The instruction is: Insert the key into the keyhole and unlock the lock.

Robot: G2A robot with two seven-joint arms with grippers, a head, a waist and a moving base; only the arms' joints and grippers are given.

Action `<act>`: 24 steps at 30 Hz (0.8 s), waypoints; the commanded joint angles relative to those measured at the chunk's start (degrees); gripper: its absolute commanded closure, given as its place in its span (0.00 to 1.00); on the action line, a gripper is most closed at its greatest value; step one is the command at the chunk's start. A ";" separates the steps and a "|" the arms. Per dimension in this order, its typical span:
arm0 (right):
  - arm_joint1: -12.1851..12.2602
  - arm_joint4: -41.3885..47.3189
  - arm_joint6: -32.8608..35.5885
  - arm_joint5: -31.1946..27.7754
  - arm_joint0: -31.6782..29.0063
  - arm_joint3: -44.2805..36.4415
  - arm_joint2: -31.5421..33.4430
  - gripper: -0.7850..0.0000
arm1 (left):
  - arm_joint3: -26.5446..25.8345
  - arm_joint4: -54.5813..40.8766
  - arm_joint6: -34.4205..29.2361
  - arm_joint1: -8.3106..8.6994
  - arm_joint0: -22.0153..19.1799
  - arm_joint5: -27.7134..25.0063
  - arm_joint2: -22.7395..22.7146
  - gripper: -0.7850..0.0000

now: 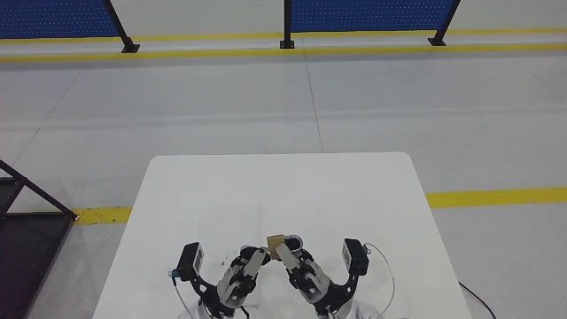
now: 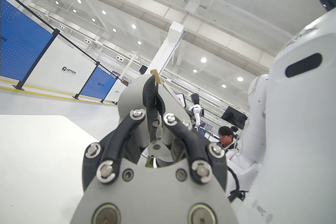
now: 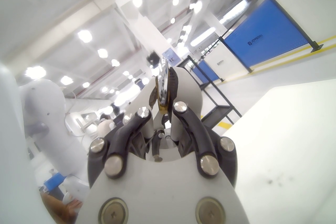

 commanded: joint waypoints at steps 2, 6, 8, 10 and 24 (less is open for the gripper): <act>0.05 0.47 0.42 -0.02 0.03 -0.09 0.16 1.00 | -0.34 3.85 1.98 -0.04 0.20 1.98 -0.50 1.00; 0.13 1.22 1.23 -0.11 -0.11 -0.20 0.28 1.00 | -0.66 11.20 6.67 -0.01 0.16 6.67 -0.94 1.00; 0.18 1.65 1.69 -0.05 -0.14 -0.27 0.37 1.00 | -0.47 16.01 10.25 0.06 0.15 10.25 -0.92 1.00; 0.21 1.92 2.01 -0.02 -0.17 -0.40 0.45 1.00 | -0.08 20.14 13.73 0.16 0.10 13.73 -0.34 1.00; 0.39 2.73 3.35 0.00 -0.27 -0.71 0.97 1.00 | 2.26 18.22 17.16 1.76 -1.67 17.15 3.91 0.25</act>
